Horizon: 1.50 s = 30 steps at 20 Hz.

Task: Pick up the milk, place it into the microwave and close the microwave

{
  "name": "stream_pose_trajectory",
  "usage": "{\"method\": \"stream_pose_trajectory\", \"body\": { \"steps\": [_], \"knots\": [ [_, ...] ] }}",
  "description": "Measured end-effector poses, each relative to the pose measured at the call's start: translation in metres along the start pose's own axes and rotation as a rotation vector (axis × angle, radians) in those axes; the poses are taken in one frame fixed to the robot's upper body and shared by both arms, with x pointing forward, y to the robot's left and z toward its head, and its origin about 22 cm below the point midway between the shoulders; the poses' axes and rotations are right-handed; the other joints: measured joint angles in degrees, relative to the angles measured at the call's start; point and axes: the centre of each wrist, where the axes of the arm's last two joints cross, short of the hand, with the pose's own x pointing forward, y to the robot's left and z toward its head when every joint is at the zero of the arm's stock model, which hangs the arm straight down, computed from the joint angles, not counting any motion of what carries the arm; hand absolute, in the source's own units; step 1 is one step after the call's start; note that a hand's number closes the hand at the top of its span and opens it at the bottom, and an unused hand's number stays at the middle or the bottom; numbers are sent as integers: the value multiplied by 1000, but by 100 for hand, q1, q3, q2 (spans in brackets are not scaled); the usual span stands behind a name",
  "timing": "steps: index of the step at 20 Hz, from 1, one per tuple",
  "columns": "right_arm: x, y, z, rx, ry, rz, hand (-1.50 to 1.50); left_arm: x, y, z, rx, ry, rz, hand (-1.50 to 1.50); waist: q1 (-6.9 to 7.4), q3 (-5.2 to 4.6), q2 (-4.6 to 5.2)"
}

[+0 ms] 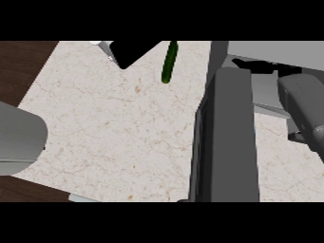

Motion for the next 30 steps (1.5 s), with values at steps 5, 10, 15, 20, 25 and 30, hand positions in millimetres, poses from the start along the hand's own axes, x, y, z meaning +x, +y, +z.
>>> {"method": "stream_pose_trajectory", "body": {
  "steps": [5, 10, 15, 20, 25, 30],
  "knots": [
    [19, 27, -7, 35, 17, 24, -150, -4, 2, -3, 0, 10, -2, -150, -14, -18, -49],
    [39, 43, -15, 23, 8, 47, -150, -9, 5, -5, -5, 27, 2, -150, -87, -24, -73],
    [46, 53, -15, 22, -18, 59, -150, -15, 3, -6, -18, 44, 11, -150, -186, -12, -73],
    [47, 61, -13, -23, -17, 47, -150, -22, 0, -5, -25, 61, 25, -150, -298, -7, -80],
    [41, 62, -8, -50, -7, 8, -150, -32, -3, -1, -23, 87, 41, -150, -436, -12, -147],
    [27, 55, -1, -23, -5, -20, -150, -46, -12, 1, -35, 103, 60, -150, -580, -21, -236]
  ]
}}
